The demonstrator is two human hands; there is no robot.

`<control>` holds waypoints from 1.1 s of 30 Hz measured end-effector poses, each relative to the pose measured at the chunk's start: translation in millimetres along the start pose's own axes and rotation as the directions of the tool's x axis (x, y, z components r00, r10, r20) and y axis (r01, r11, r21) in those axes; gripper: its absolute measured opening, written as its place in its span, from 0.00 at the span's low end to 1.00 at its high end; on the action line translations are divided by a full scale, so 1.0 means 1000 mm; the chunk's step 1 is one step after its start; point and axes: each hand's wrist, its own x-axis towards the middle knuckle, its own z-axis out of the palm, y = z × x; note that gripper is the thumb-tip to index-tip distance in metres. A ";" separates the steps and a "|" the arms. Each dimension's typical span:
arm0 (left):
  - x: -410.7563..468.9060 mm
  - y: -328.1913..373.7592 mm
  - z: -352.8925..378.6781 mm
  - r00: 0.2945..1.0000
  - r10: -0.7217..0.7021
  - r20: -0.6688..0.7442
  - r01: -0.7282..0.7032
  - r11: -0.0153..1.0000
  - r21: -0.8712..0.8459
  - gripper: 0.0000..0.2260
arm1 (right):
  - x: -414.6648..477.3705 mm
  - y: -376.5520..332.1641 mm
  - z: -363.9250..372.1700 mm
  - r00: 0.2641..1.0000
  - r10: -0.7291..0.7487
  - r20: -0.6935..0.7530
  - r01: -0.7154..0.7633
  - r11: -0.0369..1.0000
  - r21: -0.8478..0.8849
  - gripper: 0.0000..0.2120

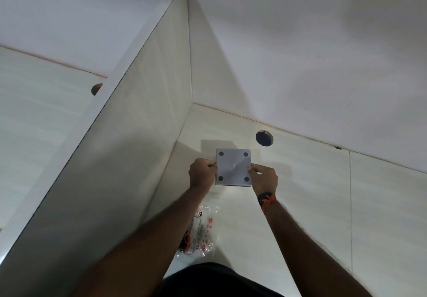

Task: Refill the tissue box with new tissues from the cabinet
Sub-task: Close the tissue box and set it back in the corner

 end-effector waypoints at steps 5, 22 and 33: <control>0.001 -0.003 -0.002 0.999 0.006 0.032 -0.006 1.000 -0.002 0.11 | -0.002 -0.001 -0.002 1.000 -0.007 -0.014 0.007 0.999 -0.032 0.11; 0.003 -0.006 -0.003 0.997 0.003 0.080 -0.004 1.000 0.007 0.08 | -0.009 -0.002 -0.004 0.999 0.036 0.007 -0.035 0.987 -0.158 0.11; 0.016 -0.005 0.006 0.907 -0.170 0.386 0.262 0.944 -0.201 0.14 | -0.003 -0.016 -0.005 0.918 0.284 0.278 -0.290 0.957 -0.019 0.11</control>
